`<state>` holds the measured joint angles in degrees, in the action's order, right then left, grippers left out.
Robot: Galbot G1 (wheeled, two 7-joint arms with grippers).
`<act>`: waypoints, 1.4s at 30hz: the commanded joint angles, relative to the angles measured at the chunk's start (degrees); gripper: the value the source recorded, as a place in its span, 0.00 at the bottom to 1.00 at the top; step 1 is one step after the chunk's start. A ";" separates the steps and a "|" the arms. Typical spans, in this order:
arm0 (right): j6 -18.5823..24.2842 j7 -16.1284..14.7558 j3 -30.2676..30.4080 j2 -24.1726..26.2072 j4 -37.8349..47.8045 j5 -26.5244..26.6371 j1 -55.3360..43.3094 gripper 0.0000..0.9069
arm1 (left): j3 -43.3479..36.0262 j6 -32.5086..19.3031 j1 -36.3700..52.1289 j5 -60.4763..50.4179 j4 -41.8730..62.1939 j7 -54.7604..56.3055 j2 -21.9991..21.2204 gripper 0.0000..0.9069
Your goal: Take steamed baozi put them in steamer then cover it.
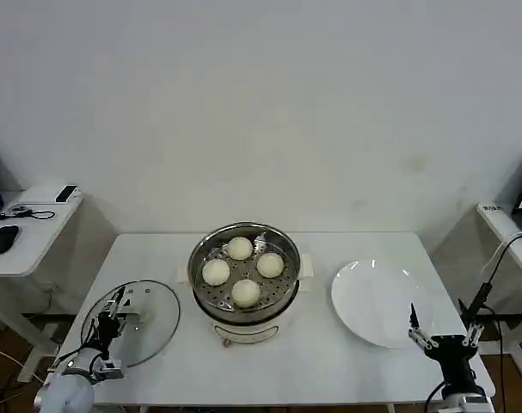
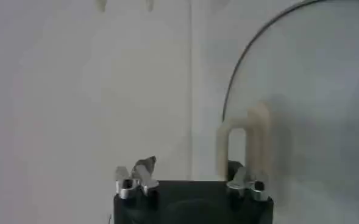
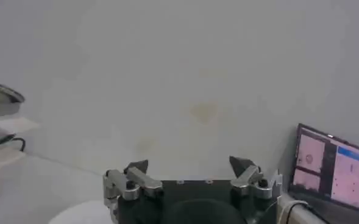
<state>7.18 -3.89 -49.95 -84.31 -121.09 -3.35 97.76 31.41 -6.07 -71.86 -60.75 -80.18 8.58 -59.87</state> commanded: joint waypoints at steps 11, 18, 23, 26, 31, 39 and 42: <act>-0.18 0.23 0.09 -0.52 -1.38 -0.37 0.65 1.00 | 4.22 2.41 -4.58 2.32 -9.34 -1.37 0.87 0.00; -0.01 0.19 0.83 -0.47 -1.76 -0.63 1.06 1.00 | 8.88 10.05 -8.49 6.05 -20.65 -1.70 0.14 0.00; -0.09 -0.01 1.36 0.55 -1.38 -0.74 0.81 1.00 | 12.06 16.50 -10.61 4.65 -28.93 -3.26 0.16 0.00; -0.09 -0.10 1.48 1.24 -1.14 -0.73 0.70 1.00 | 12.56 18.90 -11.70 2.73 -32.61 -5.49 0.77 0.00; -0.05 -0.41 1.84 1.85 -0.89 -1.09 0.79 1.00 | 11.24 22.36 -11.38 0.76 -36.82 -9.81 3.16 0.00; 0.48 -0.47 3.86 1.14 -0.32 -3.45 0.51 1.00 | -0.39 29.57 -2.81 2.06 -37.48 -14.00 8.61 0.00; 0.87 -0.43 4.80 0.18 0.17 -5.53 0.13 1.00 | -9.57 32.05 2.83 2.21 -35.77 -13.87 10.55 0.00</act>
<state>7.50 -4.38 -47.04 -83.22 -121.56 -5.66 98.21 37.91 16.02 -79.18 -59.01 -112.48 -1.28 -54.86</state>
